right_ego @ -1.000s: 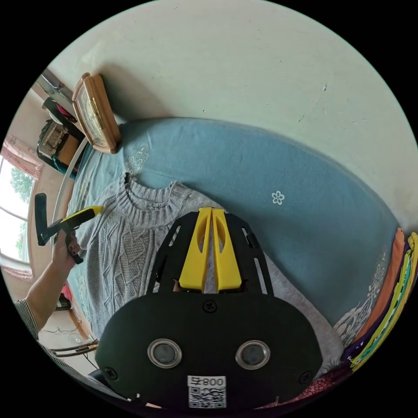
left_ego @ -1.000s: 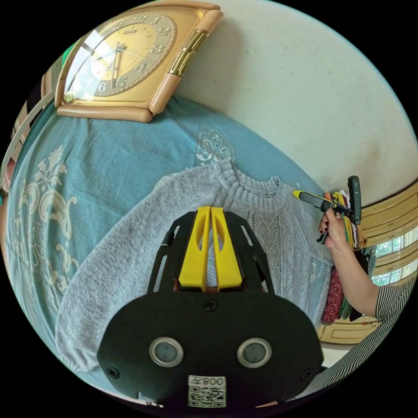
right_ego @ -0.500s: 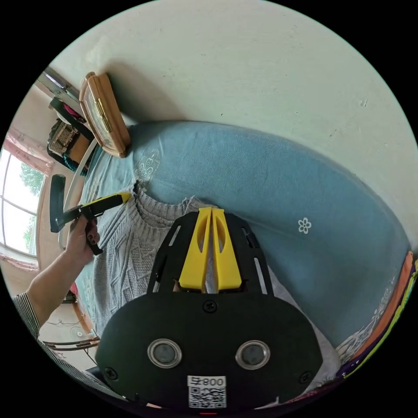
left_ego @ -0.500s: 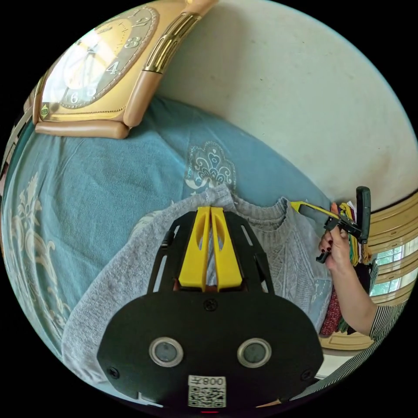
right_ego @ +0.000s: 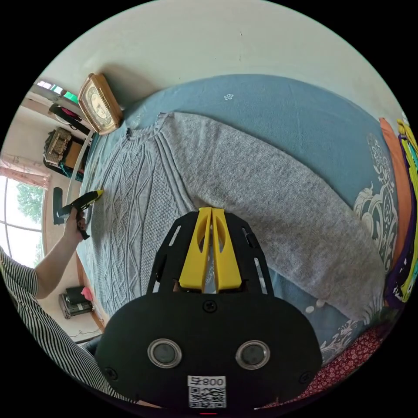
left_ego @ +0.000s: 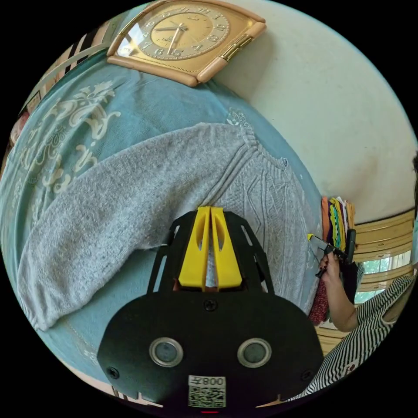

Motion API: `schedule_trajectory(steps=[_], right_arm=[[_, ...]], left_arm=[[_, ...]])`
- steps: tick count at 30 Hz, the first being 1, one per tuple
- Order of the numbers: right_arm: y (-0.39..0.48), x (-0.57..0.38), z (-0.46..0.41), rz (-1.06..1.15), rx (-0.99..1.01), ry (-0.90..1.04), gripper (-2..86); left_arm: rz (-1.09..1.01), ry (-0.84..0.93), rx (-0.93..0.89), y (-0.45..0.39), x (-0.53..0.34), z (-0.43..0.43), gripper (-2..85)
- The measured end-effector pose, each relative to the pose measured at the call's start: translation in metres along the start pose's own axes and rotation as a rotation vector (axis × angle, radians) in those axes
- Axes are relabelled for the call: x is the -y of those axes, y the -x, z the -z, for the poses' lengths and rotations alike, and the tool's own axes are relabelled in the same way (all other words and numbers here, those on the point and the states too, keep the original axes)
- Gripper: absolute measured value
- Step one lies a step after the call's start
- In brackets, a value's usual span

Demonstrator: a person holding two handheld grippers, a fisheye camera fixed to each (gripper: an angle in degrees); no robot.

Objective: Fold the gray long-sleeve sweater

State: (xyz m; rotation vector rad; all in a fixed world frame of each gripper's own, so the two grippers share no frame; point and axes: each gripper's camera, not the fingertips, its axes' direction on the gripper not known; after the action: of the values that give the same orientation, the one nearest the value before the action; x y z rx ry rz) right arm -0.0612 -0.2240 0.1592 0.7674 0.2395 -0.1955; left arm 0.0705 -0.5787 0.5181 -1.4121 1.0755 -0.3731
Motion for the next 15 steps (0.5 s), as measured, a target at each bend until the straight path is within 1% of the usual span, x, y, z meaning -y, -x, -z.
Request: schedule_trajectory(steps=[1, 3, 5, 6, 8, 9, 10, 11, 12, 13, 14, 15], right_arm=[[-0.005, -0.014, 0.003, 0.003, 0.006, -0.020, 0.1], [-0.015, -0.043, 0.008, -0.006, 0.016, -0.046, 0.2], [-0.033, -0.078, 0.016, -0.063, -0.020, -0.071, 0.3], [-0.049, -0.103, 0.022, -0.123, -0.047, -0.090, 0.5], [-0.080, -0.144, 0.031, -0.242, -0.085, -0.123, 0.8], [-0.104, -0.172, 0.037, -0.333, -0.110, -0.143, 1.3], [-0.127, -0.201, 0.042, -0.417, -0.136, -0.164, 1.9], [-0.138, -0.215, 0.045, -0.457, -0.147, -0.171, 2.3], [-0.159, -0.243, 0.049, -0.529, -0.159, -0.187, 3.4], [-0.177, -0.269, 0.053, -0.587, -0.164, -0.219, 4.8], [-0.185, -0.282, 0.055, -0.614, -0.166, -0.235, 5.2], [-0.199, -0.304, 0.057, -0.654, -0.169, -0.263, 6.0]], left_arm=[[-0.034, -0.017, 0.027, -0.027, 0.001, 0.006, 0.6], [-0.115, -0.026, -0.034, -0.071, 0.001, 0.010, 0.9], [-0.235, 0.001, -0.190, -0.134, 0.000, 0.003, 1.6], [-0.261, 0.020, -0.227, -0.151, 0.000, -0.002, 2.1], [-0.383, 0.125, -0.366, -0.226, 0.000, -0.029, 4.6], [-0.421, 0.156, -0.395, -0.246, -0.001, -0.038, 5.4], [-0.491, 0.225, -0.448, -0.288, -0.001, -0.056, 6.7], [-0.561, 0.284, -0.508, -0.330, -0.001, -0.074, 7.8], [-0.598, 0.310, -0.536, -0.352, -0.001, -0.083, 8.3], [-0.677, 0.359, -0.577, -0.396, -0.002, -0.099, 9.1], [-0.763, 0.404, -0.604, -0.441, -0.004, -0.114, 9.7], [-0.803, 0.427, -0.611, -0.463, -0.006, -0.121, 9.9]])
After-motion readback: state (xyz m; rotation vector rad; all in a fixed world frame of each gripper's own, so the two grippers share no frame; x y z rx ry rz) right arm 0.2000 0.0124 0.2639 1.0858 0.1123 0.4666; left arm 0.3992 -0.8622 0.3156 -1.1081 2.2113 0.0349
